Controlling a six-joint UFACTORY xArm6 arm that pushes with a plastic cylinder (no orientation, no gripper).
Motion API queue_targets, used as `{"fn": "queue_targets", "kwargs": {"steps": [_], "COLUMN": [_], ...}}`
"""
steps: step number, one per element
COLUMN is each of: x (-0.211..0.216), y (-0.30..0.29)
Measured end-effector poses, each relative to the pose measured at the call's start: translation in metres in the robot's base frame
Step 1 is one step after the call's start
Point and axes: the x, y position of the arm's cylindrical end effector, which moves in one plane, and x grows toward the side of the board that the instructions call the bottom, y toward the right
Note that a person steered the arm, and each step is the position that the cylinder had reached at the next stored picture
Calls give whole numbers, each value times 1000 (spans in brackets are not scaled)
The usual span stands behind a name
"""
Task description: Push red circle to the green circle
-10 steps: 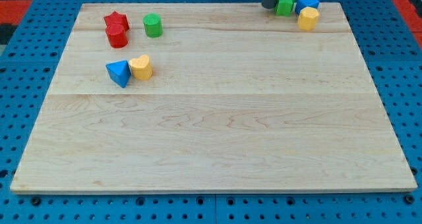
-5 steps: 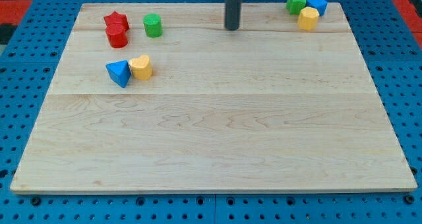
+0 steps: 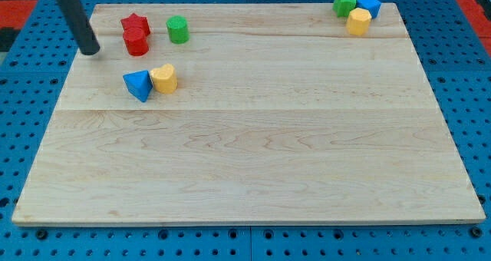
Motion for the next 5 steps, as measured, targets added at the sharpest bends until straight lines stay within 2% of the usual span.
{"fn": "queue_targets", "kwargs": {"steps": [1, 3, 5], "x": [-3, -18, -52], "y": [43, 83, 84]}}
